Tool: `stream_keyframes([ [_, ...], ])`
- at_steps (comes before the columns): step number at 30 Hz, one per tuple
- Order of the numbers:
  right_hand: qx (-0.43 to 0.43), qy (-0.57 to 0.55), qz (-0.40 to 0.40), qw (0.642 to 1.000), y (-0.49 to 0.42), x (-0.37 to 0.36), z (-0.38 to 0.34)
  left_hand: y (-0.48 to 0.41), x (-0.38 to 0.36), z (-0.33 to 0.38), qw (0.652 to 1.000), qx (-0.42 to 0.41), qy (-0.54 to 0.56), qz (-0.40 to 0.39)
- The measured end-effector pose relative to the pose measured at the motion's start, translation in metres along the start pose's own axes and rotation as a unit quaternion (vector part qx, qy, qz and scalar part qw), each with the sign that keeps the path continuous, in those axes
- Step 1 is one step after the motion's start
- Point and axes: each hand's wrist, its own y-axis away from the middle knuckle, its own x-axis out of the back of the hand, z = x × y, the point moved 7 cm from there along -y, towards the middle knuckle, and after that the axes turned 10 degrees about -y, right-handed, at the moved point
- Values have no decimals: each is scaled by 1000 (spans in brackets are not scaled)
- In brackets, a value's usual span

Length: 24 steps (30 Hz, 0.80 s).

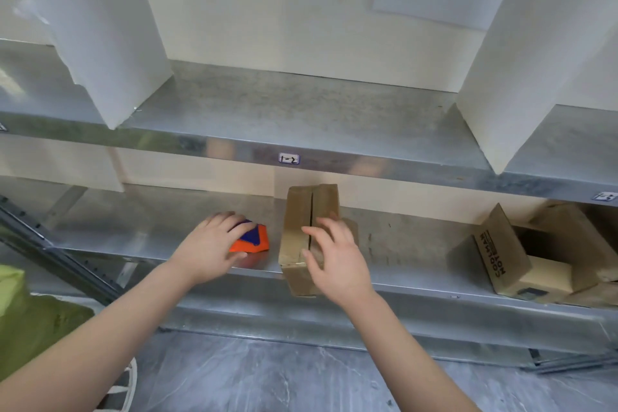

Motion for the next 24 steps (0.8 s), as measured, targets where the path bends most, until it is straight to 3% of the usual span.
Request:
stream_keyframes([
  [6, 74, -15, -51, 996, -35, -72, -73, 5, -20, -49, 996, 64, 23, -56],
  [10, 14, -70, -83, 994, -42, -119, -84, 7, -44, -55, 988, 100, 85, -78],
  [15, -36, 17, -137, 990, -31, -155, -58, -1, -66, -70, 982, 99, 106, -122],
  [24, -122, 4, -141, 983, -29, -162, -29, -28, -77, -75, 970, 68, 136, -192],
])
